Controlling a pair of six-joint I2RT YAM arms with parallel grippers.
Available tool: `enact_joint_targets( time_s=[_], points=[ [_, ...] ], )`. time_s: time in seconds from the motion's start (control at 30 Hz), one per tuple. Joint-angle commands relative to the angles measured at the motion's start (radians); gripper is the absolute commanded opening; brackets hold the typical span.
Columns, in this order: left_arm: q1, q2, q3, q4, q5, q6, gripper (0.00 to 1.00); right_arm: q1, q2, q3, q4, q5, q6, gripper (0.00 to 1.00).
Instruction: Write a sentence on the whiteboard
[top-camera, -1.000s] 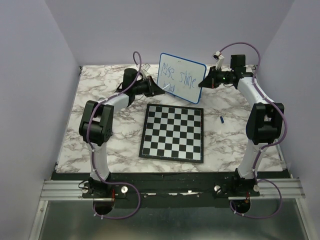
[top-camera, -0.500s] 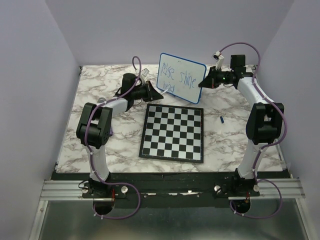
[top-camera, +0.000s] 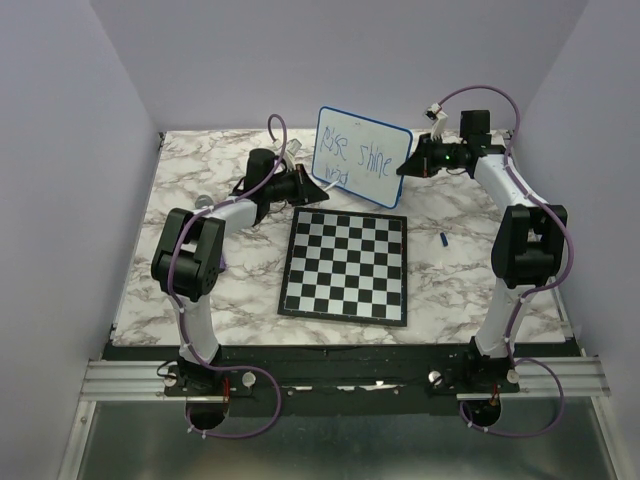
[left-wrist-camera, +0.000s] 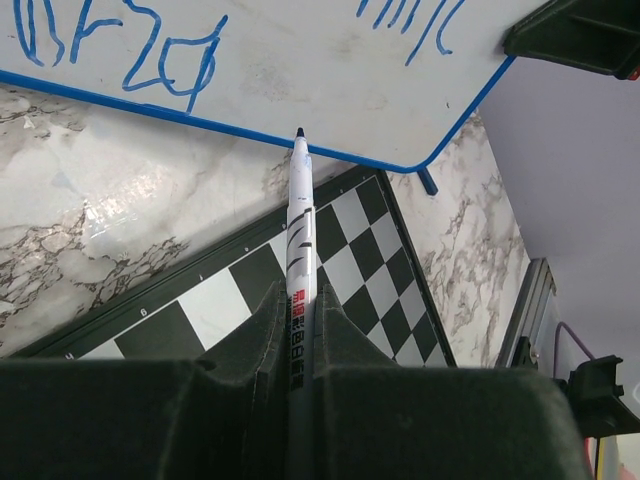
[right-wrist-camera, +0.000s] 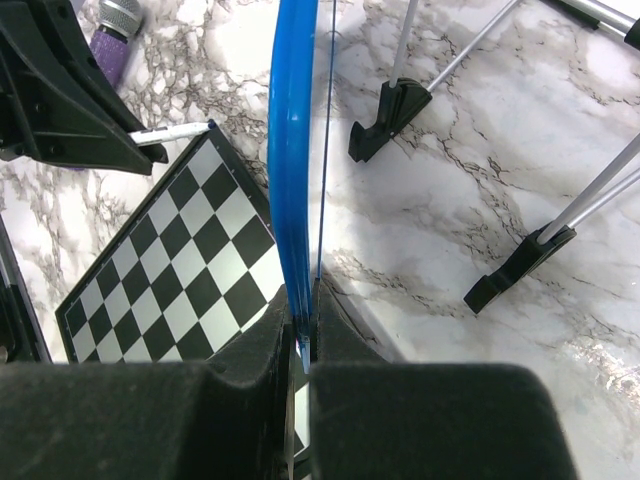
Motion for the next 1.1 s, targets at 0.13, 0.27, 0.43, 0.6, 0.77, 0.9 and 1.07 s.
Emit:
enact_joint_targets(
  time_s=[0.13,0.27,0.43,0.6,0.77,0.9,1.07],
  points=[
    [-0.027,-0.015,0.001,0.048,-0.045,0.007,0.0,0.003,0.011,-0.005,-0.009,-0.047,-0.01,0.0],
    [-0.045,0.016,0.03,0.066,-0.066,-0.021,0.0,0.003,0.013,-0.005,-0.007,-0.045,-0.012,0.0],
    [-0.062,0.08,0.115,0.059,-0.097,-0.041,0.0,0.003,0.011,-0.006,-0.009,-0.045,-0.012,0.0],
    [-0.068,0.143,0.196,0.039,-0.109,-0.062,0.0,0.003,0.011,-0.006,-0.009,-0.045,-0.012,0.0],
    [-0.068,0.188,0.248,0.007,-0.14,-0.07,0.0,0.003,0.014,-0.006,-0.009,-0.045,-0.013,0.0],
    [-0.068,0.203,0.271,-0.001,-0.152,-0.071,0.0,0.003,0.014,-0.006,-0.009,-0.045,-0.013,0.0],
    [-0.068,0.213,0.276,-0.007,-0.146,-0.07,0.0,0.003,0.016,-0.005,-0.007,-0.045,-0.013,0.0]
  ],
)
